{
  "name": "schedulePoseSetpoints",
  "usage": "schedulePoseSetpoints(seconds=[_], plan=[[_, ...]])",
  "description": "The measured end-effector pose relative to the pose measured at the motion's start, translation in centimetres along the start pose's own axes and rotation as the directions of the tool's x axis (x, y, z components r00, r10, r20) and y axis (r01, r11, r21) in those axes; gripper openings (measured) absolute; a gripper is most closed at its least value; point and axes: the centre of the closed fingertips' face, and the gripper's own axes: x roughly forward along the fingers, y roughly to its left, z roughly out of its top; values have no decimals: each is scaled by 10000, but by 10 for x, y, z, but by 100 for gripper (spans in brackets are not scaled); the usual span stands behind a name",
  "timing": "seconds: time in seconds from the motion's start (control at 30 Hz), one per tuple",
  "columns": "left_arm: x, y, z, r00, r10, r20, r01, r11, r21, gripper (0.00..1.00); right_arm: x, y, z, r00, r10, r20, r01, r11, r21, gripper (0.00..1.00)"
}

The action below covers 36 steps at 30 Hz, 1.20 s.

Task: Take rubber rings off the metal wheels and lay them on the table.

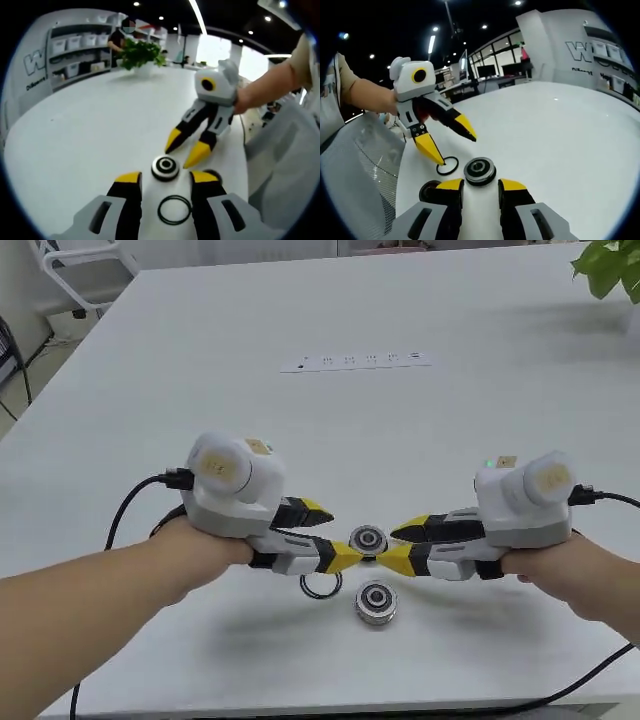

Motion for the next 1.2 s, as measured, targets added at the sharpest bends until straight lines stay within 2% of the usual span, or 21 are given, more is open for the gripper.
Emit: schedulePoseSetpoints(seconds=[0.3,0.4,0.57,0.7,0.83,0.9,1.07,1.13,1.2], plan=[[13,-4,1,9998,-189,-50,189,9998,59,32,0,1,-1,10000,30,35,-30,10000,38,26],[17,-6,3,9997,-226,22,226,9997,-127,29,0,0,0,9999,43,106,-44,9999,122,26],[23,-8,0,9995,-283,-157,284,9996,69,26,0,0,-1,9999,57,131,-59,9999,137,26],[24,-6,1,9997,-208,-149,210,9997,107,22,-1,-1,-3,9999,34,102,-35,9999,122,26],[27,-8,2,9994,-142,-309,169,9960,883,21,-1,-1,-2,9999,18,111,-20,9999,120,26],[28,-9,1,9992,-98,-387,140,9940,1088,19,-1,0,-1,9999,12,123,-13,10000,82,26],[28,-8,2,9990,70,-443,-7,9900,1412,17,1,0,1,9999,10,136,-10,10000,-2,26],[28,-4,1,9986,231,-483,-168,9917,1276,14,2,0,1,9999,1,133,-1,10000,-13,26],[28,-5,5,9991,156,-405,-97,9900,1409,14,4,1,1,9999,4,138,-3,10000,-39,26]])
